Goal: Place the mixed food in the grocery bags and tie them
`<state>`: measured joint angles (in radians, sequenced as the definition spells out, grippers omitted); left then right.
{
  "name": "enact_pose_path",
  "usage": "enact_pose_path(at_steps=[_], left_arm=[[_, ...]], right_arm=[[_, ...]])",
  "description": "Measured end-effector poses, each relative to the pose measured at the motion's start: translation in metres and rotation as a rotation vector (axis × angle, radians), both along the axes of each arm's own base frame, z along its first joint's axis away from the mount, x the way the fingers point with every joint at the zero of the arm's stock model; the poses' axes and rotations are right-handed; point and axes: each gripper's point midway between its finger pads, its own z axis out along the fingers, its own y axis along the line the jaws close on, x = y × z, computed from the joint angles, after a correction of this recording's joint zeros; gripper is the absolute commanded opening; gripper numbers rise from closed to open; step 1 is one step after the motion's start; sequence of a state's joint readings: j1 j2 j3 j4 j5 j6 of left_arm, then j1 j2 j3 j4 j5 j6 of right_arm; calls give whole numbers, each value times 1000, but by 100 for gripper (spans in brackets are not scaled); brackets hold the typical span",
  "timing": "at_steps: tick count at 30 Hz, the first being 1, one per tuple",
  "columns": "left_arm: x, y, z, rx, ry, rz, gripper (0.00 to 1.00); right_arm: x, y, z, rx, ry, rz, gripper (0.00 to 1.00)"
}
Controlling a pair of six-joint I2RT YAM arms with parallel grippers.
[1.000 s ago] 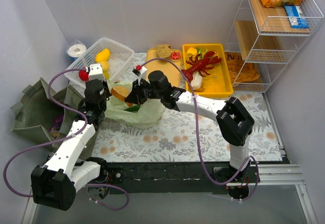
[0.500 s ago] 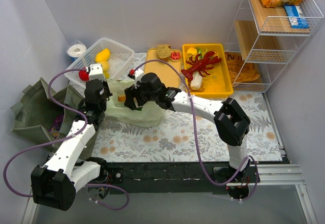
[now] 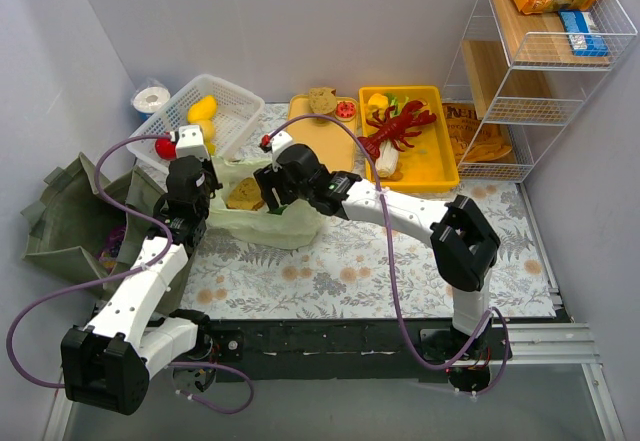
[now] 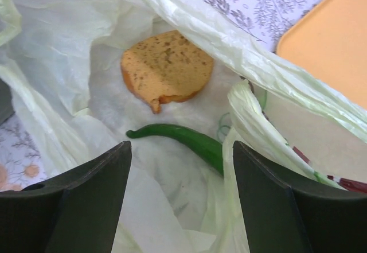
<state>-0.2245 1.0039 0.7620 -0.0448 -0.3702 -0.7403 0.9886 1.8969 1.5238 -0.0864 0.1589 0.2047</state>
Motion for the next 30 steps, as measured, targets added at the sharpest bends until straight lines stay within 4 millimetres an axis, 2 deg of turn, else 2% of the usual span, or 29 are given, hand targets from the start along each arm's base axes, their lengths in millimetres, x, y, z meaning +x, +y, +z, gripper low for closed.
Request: enact_pose_path(at_steps=[12,15,18,21,25,28,30], left_arm=[[1,-12,-1,-23,2,-61,0],[1,-15,-1,-30,2,-76,0],[1,-18,-1,-37,2,-91,0],[1,-22,-1,-41,3,-106,0],[1,-26,-1,-47,4,-124,0],[1,-29,-1,-50,5,-139,0],[1,-31,-2,-53,6,-148,0]], right_arm=[[28,-35,-8,-186,-142,-120,83],[41,-35,-14,-237,-179,-149,81],[55,-32,-29,-291,-203,-164,76],[63,-38,-55,-367,-208,-167,67],[76,-53,-82,-459,-212,-182,18],[80,-61,-87,-487,-205,-185,2],[81,-64,-82,-479,-203,-187,1]])
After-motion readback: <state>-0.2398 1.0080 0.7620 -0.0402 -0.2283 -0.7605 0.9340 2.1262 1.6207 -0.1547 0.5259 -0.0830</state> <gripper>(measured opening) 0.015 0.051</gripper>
